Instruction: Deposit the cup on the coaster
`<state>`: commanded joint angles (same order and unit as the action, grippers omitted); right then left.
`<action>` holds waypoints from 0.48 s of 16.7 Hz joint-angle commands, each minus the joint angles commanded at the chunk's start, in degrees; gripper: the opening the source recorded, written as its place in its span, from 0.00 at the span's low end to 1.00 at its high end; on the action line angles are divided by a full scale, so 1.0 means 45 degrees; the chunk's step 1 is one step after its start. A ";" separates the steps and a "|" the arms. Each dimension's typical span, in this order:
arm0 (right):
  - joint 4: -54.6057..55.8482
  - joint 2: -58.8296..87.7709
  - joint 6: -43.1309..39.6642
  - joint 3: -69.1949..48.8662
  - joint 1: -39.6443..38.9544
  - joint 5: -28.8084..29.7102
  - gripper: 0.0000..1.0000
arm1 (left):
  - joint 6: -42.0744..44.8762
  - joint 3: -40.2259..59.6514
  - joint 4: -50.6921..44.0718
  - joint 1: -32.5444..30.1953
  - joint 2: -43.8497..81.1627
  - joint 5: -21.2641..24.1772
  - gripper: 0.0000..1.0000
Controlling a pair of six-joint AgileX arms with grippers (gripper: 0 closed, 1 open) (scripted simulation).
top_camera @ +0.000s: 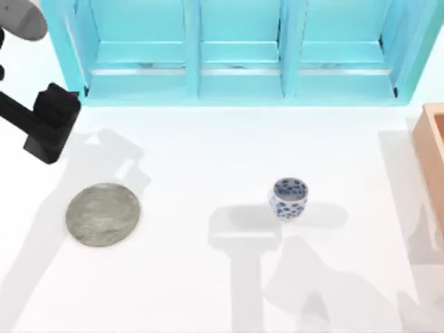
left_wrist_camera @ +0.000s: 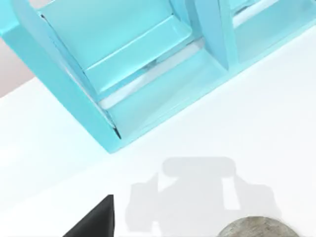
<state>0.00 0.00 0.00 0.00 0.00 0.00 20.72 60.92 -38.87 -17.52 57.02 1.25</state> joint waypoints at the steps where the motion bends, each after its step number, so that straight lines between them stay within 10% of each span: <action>1: 0.0000 0.0000 0.0000 0.0000 0.0000 0.0000 1.00 | 0.0431 0.1456 -0.0869 -0.0391 0.1298 0.0035 1.00; 8: 0.0000 0.0000 0.0000 0.0000 0.0000 0.0000 1.00 | 0.3247 1.1882 -0.6926 -0.3102 1.0581 0.0330 1.00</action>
<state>0.00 0.00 0.00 0.00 0.00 0.00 35.33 114.39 -70.04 -31.48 104.63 2.74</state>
